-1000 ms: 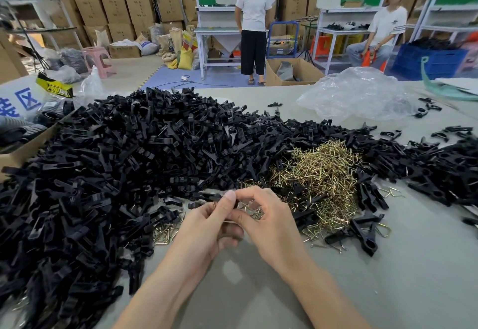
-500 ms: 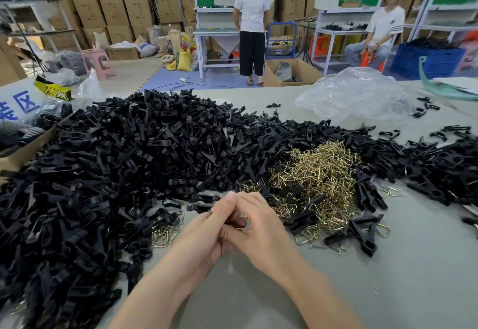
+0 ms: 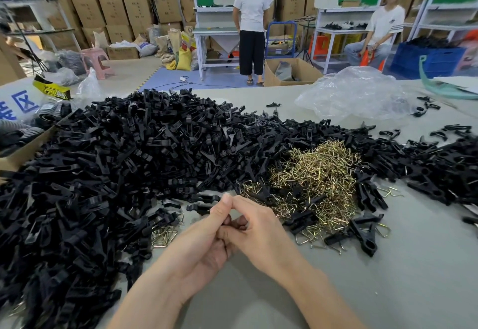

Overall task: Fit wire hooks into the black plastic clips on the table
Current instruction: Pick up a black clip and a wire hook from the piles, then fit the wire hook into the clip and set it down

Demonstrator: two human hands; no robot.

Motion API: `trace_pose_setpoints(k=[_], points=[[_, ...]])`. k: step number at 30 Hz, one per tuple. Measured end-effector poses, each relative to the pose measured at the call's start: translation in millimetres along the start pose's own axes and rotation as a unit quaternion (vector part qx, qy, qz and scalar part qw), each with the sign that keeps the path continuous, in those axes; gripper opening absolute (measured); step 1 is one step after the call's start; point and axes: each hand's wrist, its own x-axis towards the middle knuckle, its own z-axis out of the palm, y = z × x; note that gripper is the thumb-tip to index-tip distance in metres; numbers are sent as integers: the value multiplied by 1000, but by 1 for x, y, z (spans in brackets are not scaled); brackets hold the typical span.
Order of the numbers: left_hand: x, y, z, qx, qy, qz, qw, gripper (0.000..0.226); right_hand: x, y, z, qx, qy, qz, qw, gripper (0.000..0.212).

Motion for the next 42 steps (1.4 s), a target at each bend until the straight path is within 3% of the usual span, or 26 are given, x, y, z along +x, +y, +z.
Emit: trace_pose_setpoints(k=[5, 9, 11, 14, 17, 22, 26, 29, 32, 35, 39, 40, 42], points=[[0, 0, 0, 11, 10, 5, 1000, 33, -2, 1, 2, 7, -1, 7, 1000, 35], [-2, 2, 1, 12, 8, -3, 1000, 37, -2, 4, 2, 25, -4, 13, 1000, 62], [-3, 2, 1, 17, 3, 0, 1000, 38, -2, 5, 2, 20, -10, -3, 1000, 51], [-3, 3, 2, 26, -4, 6, 1000, 42, -1, 2, 2, 7, -7, -19, 1000, 18], [-2, 3, 1, 28, -18, 11, 999, 49, 0, 2, 1, 13, -3, -25, 1000, 13], [0, 4, -4, 41, -104, 17, 994, 78, -3, 4, -2, 108, 32, 22, 993, 31], [6, 0, -4, 66, -50, 20, 996, 75, -3, -2, -11, 201, 91, 77, 972, 28], [8, -2, -13, 40, -24, 22, 999, 66, -5, -4, -27, 329, 151, 117, 925, 24], [9, 0, -20, 9, -26, 18, 999, 59, -10, 5, -64, 453, 241, 147, 845, 29], [13, -1, -20, 4, -24, 13, 1000, 56, -17, 24, -137, 529, 337, 112, 770, 21], [18, -4, -17, 7, -17, 12, 1000, 52, -19, 43, -234, 591, 439, 106, 669, 52], [19, -4, -16, 7, -16, 12, 1000, 51, -22, 45, -242, 597, 431, 127, 665, 63], [18, -4, -13, 2, -10, 10, 1000, 49, -27, 46, -235, 577, 377, 165, 706, 63]])
